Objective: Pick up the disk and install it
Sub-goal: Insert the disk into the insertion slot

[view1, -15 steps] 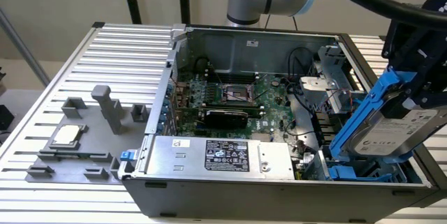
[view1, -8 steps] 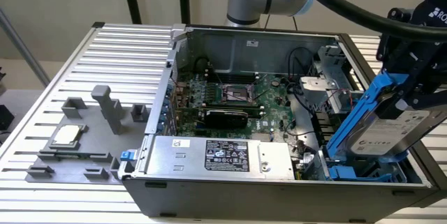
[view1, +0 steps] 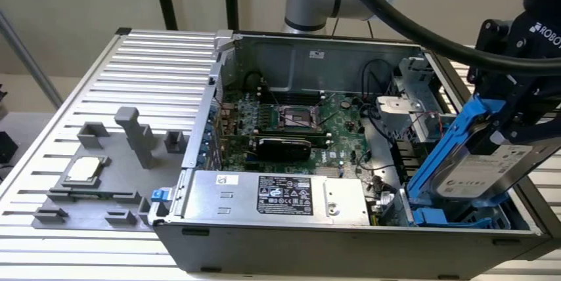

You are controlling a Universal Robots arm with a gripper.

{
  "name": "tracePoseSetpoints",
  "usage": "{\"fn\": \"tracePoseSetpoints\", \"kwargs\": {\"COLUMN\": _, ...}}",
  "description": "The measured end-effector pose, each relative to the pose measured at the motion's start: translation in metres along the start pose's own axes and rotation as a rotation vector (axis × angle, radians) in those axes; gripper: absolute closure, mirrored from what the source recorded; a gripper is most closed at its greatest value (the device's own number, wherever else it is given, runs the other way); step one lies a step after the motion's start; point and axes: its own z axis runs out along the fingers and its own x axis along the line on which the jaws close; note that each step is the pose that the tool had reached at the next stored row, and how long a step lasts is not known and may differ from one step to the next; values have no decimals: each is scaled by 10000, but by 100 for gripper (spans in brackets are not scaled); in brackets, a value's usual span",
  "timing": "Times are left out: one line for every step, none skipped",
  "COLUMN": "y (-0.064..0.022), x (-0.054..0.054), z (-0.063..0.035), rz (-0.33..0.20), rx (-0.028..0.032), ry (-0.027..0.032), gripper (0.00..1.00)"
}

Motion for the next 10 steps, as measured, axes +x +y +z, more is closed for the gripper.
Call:
{"fn": "tracePoseSetpoints", "kwargs": {"y": 0, "x": -1, "z": 8, "rz": 1, "rx": 0, "ry": 1, "gripper": 100}}
{"fn": "tracePoseSetpoints", "kwargs": {"y": -1, "x": -1, "z": 16, "rz": 1, "rx": 0, "ry": -1, "gripper": 100}}
{"fn": "tracePoseSetpoints", "kwargs": {"y": -4, "x": -1, "z": 22, "rz": 1, "rx": 0, "ry": -1, "gripper": 100}}
{"fn": "tracePoseSetpoints", "kwargs": {"y": -7, "x": -1, "z": 27, "rz": 0, "rx": 0, "ry": -1, "gripper": 100}}
{"fn": "tracePoseSetpoints", "kwargs": {"y": -10, "x": -1, "z": 32, "rz": 0, "rx": 0, "ry": 0, "gripper": 100}}
{"fn": "tracePoseSetpoints", "kwargs": {"y": -12, "x": -2, "z": 38, "rz": 0, "rx": 0, "ry": -1, "gripper": 100}}
{"fn": "tracePoseSetpoints", "kwargs": {"y": -13, "x": -2, "z": 44, "rz": 0, "rx": 0, "ry": -1, "gripper": 100}}
{"fn": "tracePoseSetpoints", "kwargs": {"y": -14, "x": -2, "z": 52, "rz": 0, "rx": 0, "ry": 0, "gripper": 100}}
{"fn": "tracePoseSetpoints", "kwargs": {"y": -15, "x": -2, "z": 60, "rz": 0, "rx": 0, "ry": 1, "gripper": 100}}
{"fn": "tracePoseSetpoints", "kwargs": {"y": -16, "x": -3, "z": 68, "rz": 0, "rx": 0, "ry": 0, "gripper": 100}}
